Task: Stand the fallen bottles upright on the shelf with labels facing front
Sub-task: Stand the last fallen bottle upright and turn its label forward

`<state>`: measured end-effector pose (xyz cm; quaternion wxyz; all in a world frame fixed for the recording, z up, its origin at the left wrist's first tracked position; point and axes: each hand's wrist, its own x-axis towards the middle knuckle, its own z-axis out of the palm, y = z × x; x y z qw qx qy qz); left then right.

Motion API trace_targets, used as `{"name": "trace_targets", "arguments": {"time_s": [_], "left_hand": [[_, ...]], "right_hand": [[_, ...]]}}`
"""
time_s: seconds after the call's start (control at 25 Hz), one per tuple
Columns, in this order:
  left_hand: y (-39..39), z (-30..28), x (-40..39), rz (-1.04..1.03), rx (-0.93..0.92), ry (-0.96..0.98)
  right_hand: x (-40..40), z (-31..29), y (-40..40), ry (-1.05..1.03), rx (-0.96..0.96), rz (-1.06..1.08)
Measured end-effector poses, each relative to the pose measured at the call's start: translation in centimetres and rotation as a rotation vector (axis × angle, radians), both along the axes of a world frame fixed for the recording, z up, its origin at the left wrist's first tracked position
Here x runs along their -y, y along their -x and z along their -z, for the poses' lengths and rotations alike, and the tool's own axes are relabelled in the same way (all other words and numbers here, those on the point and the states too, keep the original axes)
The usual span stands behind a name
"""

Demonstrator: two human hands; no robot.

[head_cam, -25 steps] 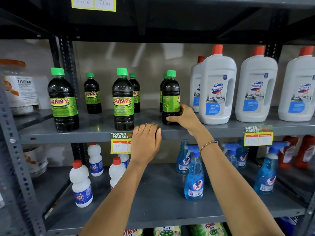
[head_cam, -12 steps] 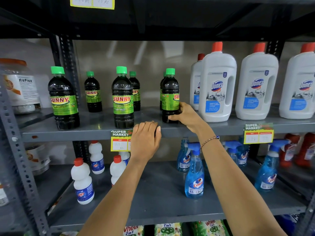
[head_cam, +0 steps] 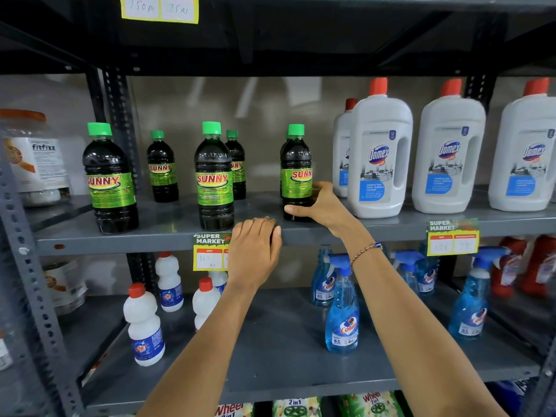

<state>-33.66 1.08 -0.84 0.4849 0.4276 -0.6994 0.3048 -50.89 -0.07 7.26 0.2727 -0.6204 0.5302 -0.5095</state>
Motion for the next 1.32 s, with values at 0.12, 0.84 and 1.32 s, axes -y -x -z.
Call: {"name": "trace_targets", "arguments": {"time_s": [0.12, 0.84, 1.32], "left_hand": [[0.0, 0.0, -0.1, 0.002, -0.004, -0.01], [0.1, 0.2, 0.2, 0.016, -0.005, 0.012], [1.8, -2.3, -1.3, -0.179, -0.007, -0.169]], "right_hand": [[0.6, -0.1, 0.4, -0.012, -0.01, -0.079], [0.4, 0.1, 0.4, -0.027, 0.05, -0.023], [-0.6, -0.7, 0.4, -0.037, 0.028, -0.135]]}}
